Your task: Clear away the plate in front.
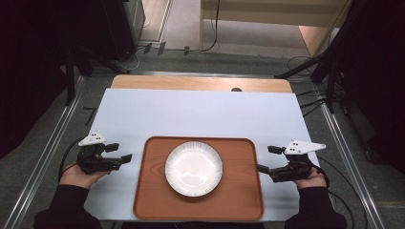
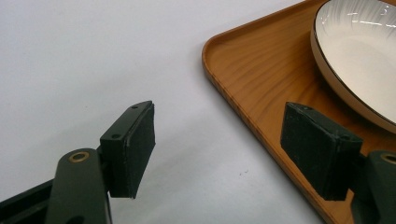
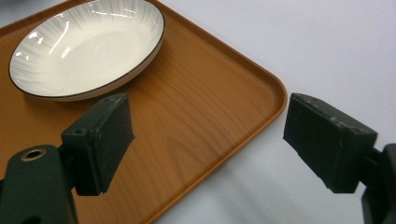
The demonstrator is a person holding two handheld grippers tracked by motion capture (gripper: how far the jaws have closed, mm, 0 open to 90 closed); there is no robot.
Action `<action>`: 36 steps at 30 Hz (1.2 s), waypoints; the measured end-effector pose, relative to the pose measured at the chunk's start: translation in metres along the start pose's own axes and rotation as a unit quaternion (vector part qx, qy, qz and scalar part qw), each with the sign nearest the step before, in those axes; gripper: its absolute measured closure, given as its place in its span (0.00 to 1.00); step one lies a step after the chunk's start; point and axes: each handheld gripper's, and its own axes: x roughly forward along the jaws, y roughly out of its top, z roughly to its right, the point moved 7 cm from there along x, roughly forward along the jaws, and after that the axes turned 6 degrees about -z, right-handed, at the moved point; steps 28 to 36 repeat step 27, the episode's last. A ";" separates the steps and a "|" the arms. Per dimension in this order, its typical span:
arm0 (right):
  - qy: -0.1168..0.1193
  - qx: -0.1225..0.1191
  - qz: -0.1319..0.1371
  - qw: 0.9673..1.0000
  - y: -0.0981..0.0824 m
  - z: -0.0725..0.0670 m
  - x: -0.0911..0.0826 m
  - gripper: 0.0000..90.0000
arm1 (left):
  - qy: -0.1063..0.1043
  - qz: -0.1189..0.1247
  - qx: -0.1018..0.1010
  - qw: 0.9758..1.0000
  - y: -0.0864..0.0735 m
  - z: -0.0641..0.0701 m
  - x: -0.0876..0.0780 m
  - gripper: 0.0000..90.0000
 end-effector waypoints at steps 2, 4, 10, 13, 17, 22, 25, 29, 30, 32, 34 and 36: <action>0.001 0.001 -0.001 1.000 0.000 0.000 0.000 0.18 | 0.001 0.001 0.000 1.000 0.000 0.000 0.000 0.30; 0.001 0.002 -0.001 1.000 0.000 -0.001 0.000 0.18 | 0.002 0.001 0.000 1.000 0.000 0.000 0.000 0.30; 0.000 0.001 -0.001 1.000 0.000 -0.001 0.000 0.18 | 0.001 0.001 0.000 1.000 0.000 0.000 0.000 0.30; 0.000 0.000 -0.002 1.000 0.000 -0.001 0.001 0.18 | 0.002 0.002 0.001 1.000 0.001 0.000 0.000 0.30; 0.000 0.001 -0.002 1.000 0.000 -0.001 0.001 0.18 | 0.003 0.003 0.002 1.000 0.001 0.000 0.000 0.30; 0.001 0.000 -0.003 1.000 0.000 -0.001 0.001 0.18 | 0.003 0.001 0.000 1.000 0.000 0.000 0.000 0.30; 0.002 -0.002 -0.004 1.000 -0.001 -0.001 0.001 0.18 | 0.002 0.000 -0.001 1.000 0.000 0.000 0.000 0.30; 0.002 -0.002 -0.004 1.000 -0.001 0.000 0.001 0.18 | 0.002 -0.001 -0.001 1.000 0.000 0.000 0.000 0.30; 0.002 -0.002 -0.004 1.000 -0.001 0.000 0.001 0.18 | 0.002 -0.001 -0.001 1.000 0.000 0.000 0.000 0.30; 0.002 -0.002 -0.004 1.000 -0.001 0.000 0.001 0.18 | 0.002 -0.001 -0.001 1.000 0.000 0.000 0.000 0.30; 0.002 -0.002 -0.004 1.000 -0.001 0.000 0.001 0.18 | 0.002 -0.001 -0.001 1.000 0.000 0.000 0.000 0.30; 0.002 -0.002 -0.004 1.000 -0.001 0.000 0.001 0.18 | 0.002 -0.001 -0.001 1.000 0.000 0.000 0.000 0.30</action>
